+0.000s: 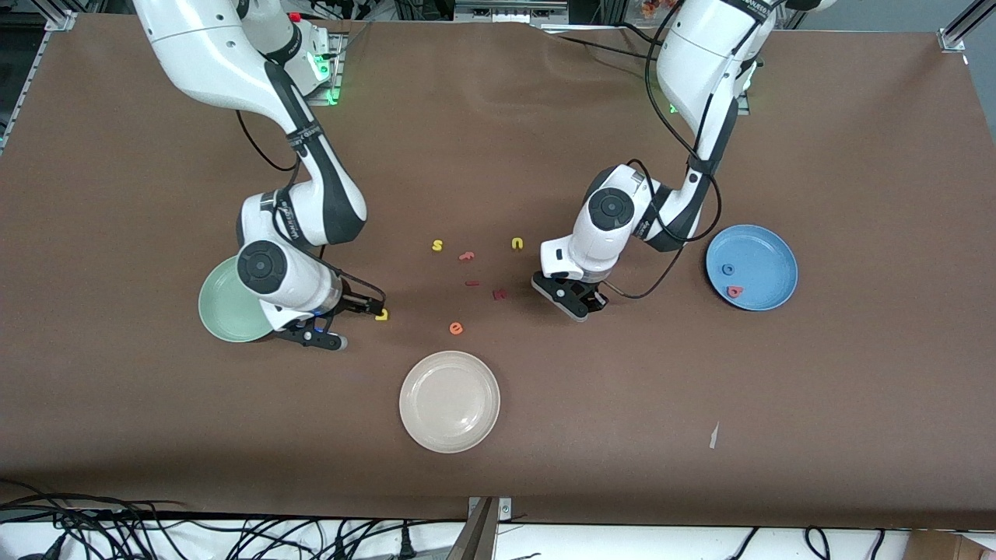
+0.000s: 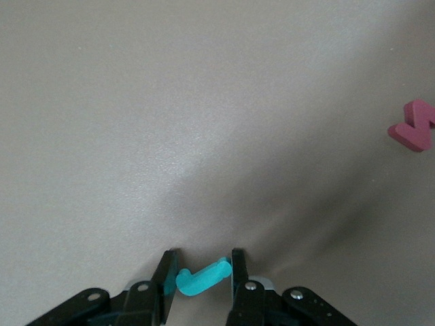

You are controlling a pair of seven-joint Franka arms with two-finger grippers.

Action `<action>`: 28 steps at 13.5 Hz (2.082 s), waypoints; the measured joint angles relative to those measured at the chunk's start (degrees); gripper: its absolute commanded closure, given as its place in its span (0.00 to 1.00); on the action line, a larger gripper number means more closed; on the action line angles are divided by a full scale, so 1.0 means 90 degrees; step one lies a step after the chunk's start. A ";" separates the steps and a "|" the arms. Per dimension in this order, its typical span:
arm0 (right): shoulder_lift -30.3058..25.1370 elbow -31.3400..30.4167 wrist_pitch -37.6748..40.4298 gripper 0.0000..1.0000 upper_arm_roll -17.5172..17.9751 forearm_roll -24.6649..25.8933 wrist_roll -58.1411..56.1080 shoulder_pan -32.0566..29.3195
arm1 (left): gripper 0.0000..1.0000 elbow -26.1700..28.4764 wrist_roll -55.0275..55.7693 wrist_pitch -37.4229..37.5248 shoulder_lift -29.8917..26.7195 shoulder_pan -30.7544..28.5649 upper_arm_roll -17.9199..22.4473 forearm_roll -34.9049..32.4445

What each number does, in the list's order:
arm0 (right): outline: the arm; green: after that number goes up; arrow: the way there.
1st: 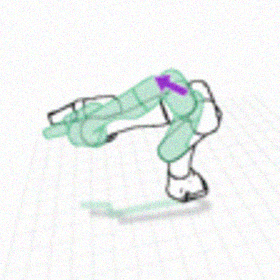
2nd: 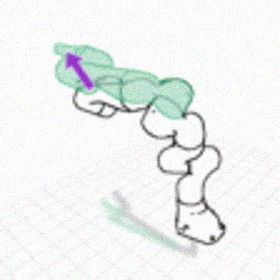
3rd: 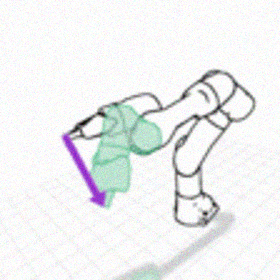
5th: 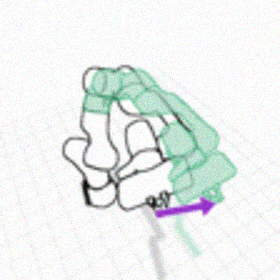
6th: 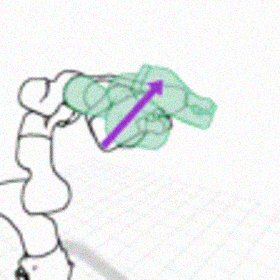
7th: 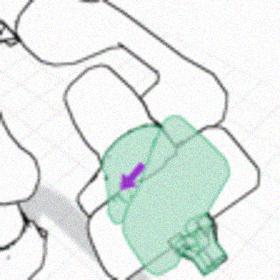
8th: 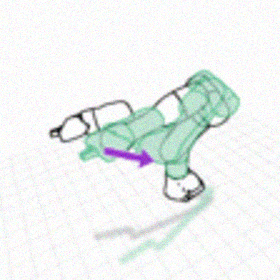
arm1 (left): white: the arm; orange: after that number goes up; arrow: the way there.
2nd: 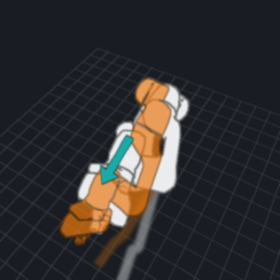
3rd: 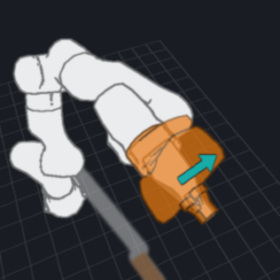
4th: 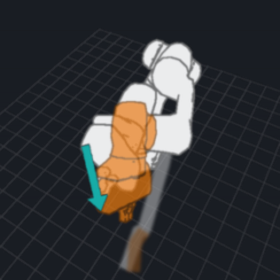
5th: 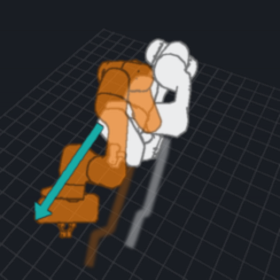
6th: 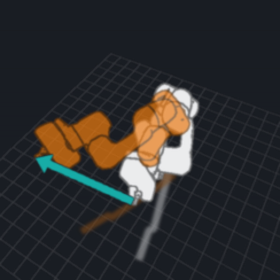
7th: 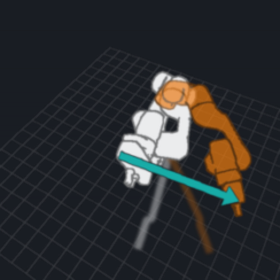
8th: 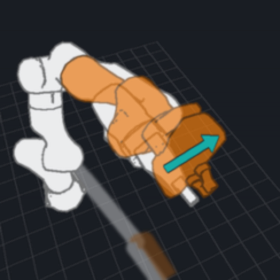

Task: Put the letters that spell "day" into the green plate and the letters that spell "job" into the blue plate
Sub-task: 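Grasp the cyan j with the left gripper while the right gripper places the y, then place the j on the blue plate while the right gripper grasps the d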

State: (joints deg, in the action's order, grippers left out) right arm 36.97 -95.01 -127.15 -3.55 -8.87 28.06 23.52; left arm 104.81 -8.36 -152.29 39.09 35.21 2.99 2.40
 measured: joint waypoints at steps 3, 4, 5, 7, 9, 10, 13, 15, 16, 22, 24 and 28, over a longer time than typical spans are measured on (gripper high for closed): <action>0.0221 0.0073 -0.0304 0.01 0.0080 0.0000 0.0085 0.0023 | 0.92 -0.0019 0.0001 0.0040 -0.0053 -0.0127 0.0182 0.0000; 0.0284 0.0076 -0.0387 0.03 0.0082 0.0000 0.0092 0.0042 | 0.92 -0.0034 0.0001 0.0144 -0.0128 -0.0271 0.0212 0.0000; 0.0342 0.0076 -0.0473 0.06 0.0083 0.0000 0.0101 0.0060 | 0.92 -0.0048 -0.0005 0.0328 -0.0250 -0.0438 0.0223 0.0000; 0.0415 0.0078 -0.0554 0.07 0.0084 0.0000 0.0169 0.0086 | 0.93 -0.0066 -0.0043 0.0875 -0.0580 -0.0788 0.0236 -0.0005; 0.0476 0.0079 -0.0657 0.12 0.0085 0.0000 0.0226 0.0103 | 0.92 -0.0004 -0.0332 0.1432 -0.1011 -0.1261 0.0253 -0.0009; 0.0508 0.0079 -0.0702 0.16 0.0086 0.0000 0.0248 0.0104 | 0.92 0.0140 -0.0528 0.1585 -0.1248 -0.1553 0.0263 -0.0010; 0.0565 0.0080 -0.0776 0.28 0.0086 0.0000 0.0264 0.0106 | 0.92 0.0980 -0.1012 0.1676 -0.1943 -0.2487 0.0276 -0.0013; 0.0596 0.0080 -0.0803 0.35 0.0087 0.0000 0.0270 0.0108 | 0.89 0.1526 -0.1445 0.1681 -0.2297 -0.3007 0.0275 -0.0014; 0.0607 0.0081 -0.0807 0.39 0.0086 0.0000 0.0271 0.0109 | 0.86 0.1803 -0.1603 0.1688 -0.2441 -0.3227 0.0274 -0.0014; 0.0621 0.0095 -0.0816 0.67 0.0078 0.0000 0.0303 0.0108 | 0.00 0.2513 -0.2005 0.1686 -0.2755 -0.3947 0.0262 -0.0014; 0.0621 0.0104 -0.0816 0.76 0.0080 0.0000 0.0380 0.0110 | 0.00 0.2513 -0.2003 0.1686 -0.2782 -0.3951 0.0246 -0.0014; 0.0628 0.0159 -0.0817 0.83 0.0097 0.0000 0.0414 0.0168 | 0.00 0.2521 -0.2003 0.1820 -0.2960 -0.4037 0.0243 -0.0014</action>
State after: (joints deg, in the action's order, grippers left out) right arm 42.62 -93.58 -134.50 -2.68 -8.87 31.79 25.03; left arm 127.50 -26.39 -135.91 12.45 -1.13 5.18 2.28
